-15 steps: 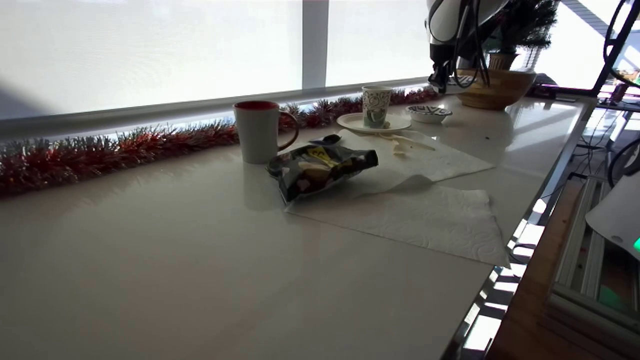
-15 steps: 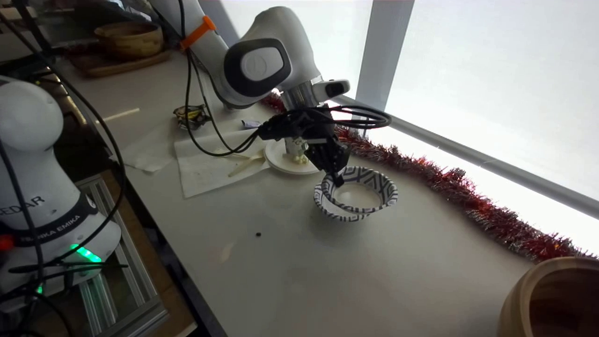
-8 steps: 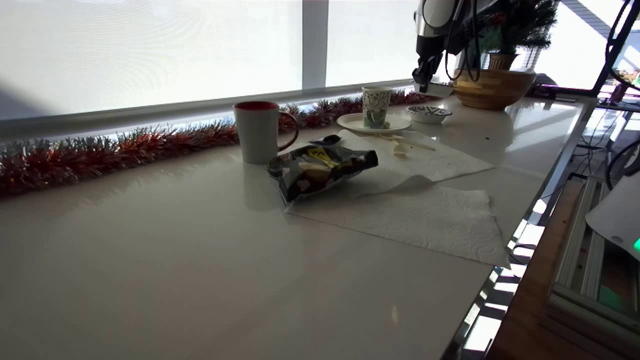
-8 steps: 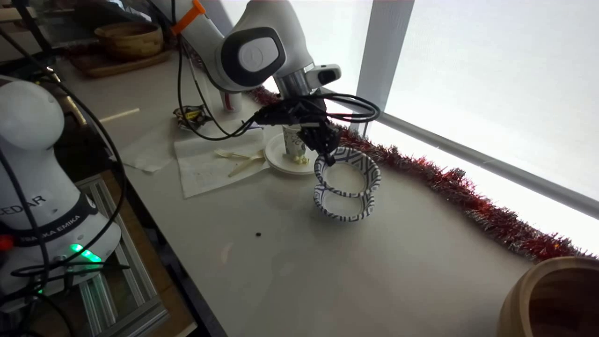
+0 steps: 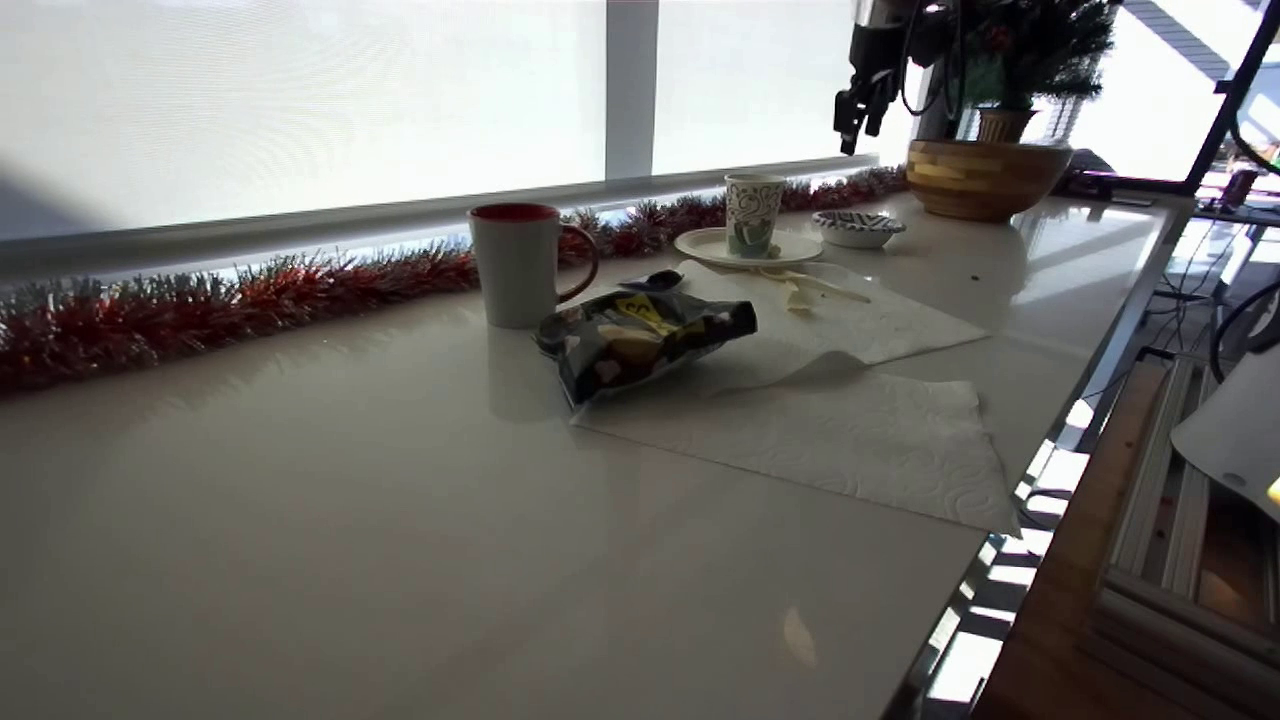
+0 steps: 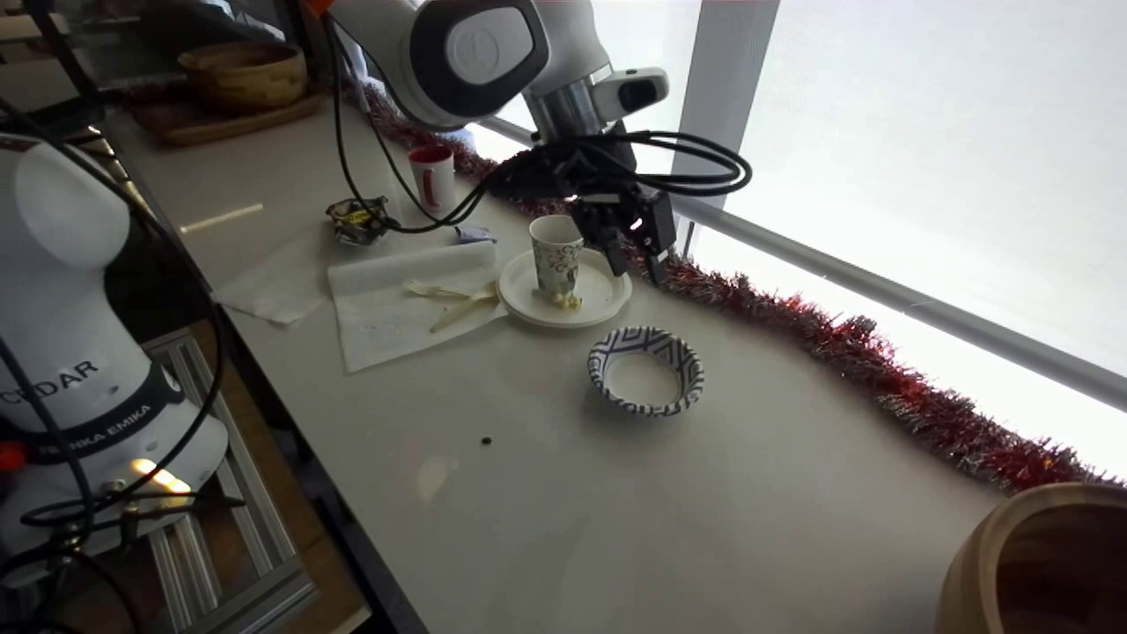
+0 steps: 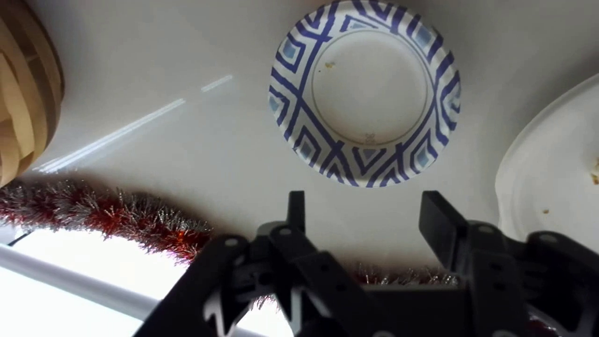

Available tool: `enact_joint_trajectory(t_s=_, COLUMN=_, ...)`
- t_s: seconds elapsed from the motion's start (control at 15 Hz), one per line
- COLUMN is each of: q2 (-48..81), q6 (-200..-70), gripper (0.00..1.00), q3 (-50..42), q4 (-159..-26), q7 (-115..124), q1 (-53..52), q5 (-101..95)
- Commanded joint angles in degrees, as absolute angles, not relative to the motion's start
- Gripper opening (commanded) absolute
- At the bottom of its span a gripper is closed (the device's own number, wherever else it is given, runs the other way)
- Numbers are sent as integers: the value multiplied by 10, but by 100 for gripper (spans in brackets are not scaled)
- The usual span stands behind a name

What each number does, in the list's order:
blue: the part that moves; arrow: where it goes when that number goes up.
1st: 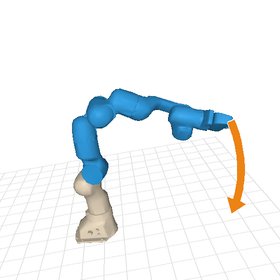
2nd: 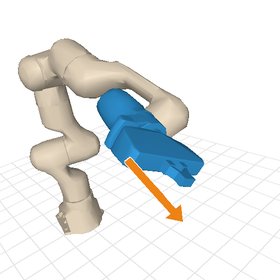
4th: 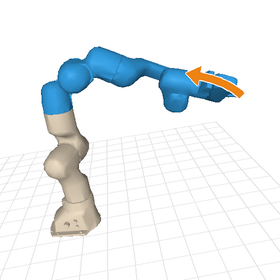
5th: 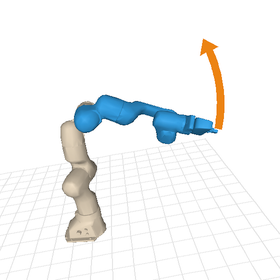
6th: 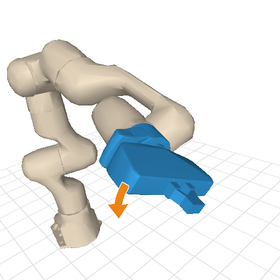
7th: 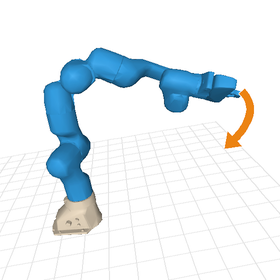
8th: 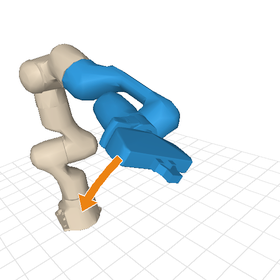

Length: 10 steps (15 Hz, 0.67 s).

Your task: Pick up the bowl with content, empty its content into the cup and place the bowl on top of the other bowl

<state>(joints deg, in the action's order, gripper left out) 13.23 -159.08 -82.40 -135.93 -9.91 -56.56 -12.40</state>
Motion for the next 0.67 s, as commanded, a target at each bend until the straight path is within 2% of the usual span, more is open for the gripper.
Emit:
enact_joint_trajectory(t_s=0.0, q2=8, q6=-1483, gripper=98, q3=-933, q4=-1306, q7=-127, q1=-665, q5=-118)
enact_joint_trajectory(t_s=0.2, q2=-21, q6=-1391, gripper=100, q3=-975, q4=-1230, q7=-159, q1=-713, q5=-60)
enact_joint_trajectory(t_s=0.4, q2=-33, q6=-1289, gripper=100, q3=-961, q4=-1147, q7=-208, q1=-712, q5=30)
enact_joint_trajectory(t_s=0.47, q2=-19, q6=-1346, gripper=100, q3=-851, q4=-1196, q7=-161, q1=-593, q5=-35)
enact_joint_trajectory(t_s=0.6, q2=-28, q6=-1308, gripper=100, q3=-847, q4=-1159, q7=-175, q1=-598, q5=-13)
